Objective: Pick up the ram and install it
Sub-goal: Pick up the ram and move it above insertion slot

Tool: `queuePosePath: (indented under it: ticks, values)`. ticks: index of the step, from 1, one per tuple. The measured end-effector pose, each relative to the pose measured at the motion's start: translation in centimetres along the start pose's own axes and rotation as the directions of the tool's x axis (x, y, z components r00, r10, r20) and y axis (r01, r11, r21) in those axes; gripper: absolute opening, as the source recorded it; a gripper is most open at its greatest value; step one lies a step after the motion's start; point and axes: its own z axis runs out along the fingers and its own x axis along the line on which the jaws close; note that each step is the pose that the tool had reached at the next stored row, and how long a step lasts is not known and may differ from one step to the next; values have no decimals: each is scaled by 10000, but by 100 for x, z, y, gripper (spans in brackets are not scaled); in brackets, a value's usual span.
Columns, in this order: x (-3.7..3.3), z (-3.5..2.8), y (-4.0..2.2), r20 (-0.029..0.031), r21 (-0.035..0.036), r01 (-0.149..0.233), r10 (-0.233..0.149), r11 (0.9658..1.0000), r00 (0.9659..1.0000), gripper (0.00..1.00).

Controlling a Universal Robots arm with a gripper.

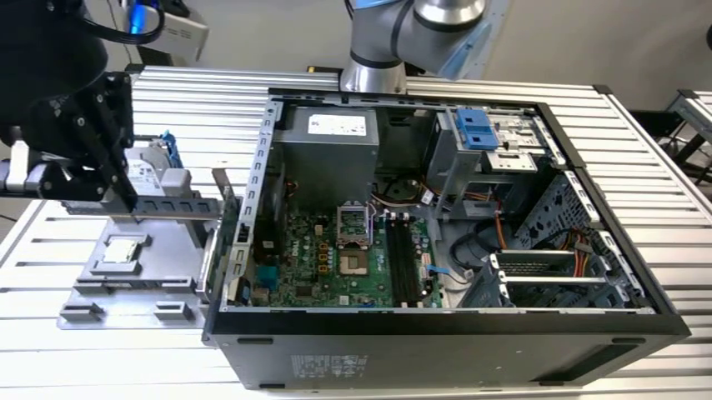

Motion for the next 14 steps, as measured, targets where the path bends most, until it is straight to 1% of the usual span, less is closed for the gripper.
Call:
queuePosePath:
  ticks: [14]
  values:
    - [-18,-9,-512,-1,-7,0,0,10000,10000,0]
